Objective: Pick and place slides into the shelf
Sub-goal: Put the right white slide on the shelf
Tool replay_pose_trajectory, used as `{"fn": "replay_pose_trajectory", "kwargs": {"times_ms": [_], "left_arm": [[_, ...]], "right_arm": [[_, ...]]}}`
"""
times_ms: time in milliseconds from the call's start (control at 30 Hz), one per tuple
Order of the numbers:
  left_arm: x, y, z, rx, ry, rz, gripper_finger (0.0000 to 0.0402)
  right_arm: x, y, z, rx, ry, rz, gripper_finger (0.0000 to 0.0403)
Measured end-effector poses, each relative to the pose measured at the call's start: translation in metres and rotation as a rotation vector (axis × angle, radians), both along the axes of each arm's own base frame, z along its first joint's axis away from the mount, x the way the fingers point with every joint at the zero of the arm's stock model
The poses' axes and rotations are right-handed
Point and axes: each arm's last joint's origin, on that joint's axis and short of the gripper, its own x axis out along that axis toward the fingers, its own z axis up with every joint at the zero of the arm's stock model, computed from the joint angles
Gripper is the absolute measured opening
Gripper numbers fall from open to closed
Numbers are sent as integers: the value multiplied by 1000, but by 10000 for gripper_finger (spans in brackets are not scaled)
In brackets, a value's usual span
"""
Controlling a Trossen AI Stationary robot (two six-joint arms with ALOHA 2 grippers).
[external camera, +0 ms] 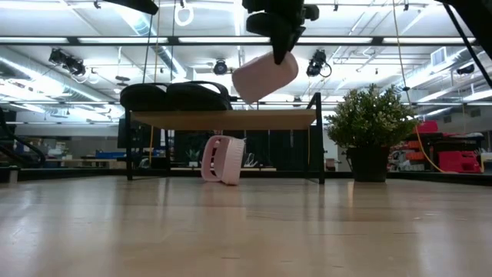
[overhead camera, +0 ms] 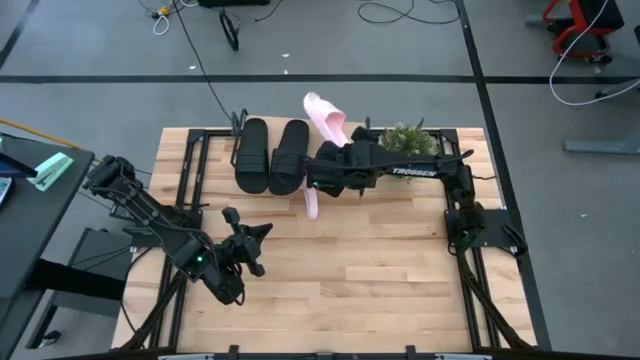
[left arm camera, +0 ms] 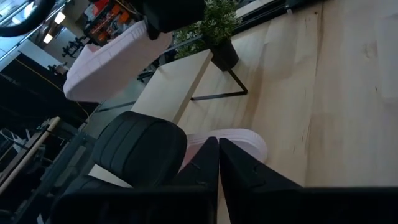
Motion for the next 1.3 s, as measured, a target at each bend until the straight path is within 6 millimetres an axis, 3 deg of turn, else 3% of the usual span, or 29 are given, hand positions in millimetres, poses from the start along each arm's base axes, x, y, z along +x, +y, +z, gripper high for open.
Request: {"fn": "replay_pose_trajectory", "kwargs": {"times_ms": [567,867,1000,1100,1300], "left_arm": [[0,0,0,0,0,0,14],[1,1,0,8,5,3,22],[1,1,0,8,6,2,13],[1,1,0,8,5,2,10],[1,2,0,9,6,6,18]], "right_arm": [[-2,-13,1,9,-87,-117,59],[-1,-6,2,73,-98,-99,59],[-2,-5,15,87,-158,-101,59],[-4,-6,35,87,-263,-115,59],[-3,-14,71,53,-604,-119,59]]}}
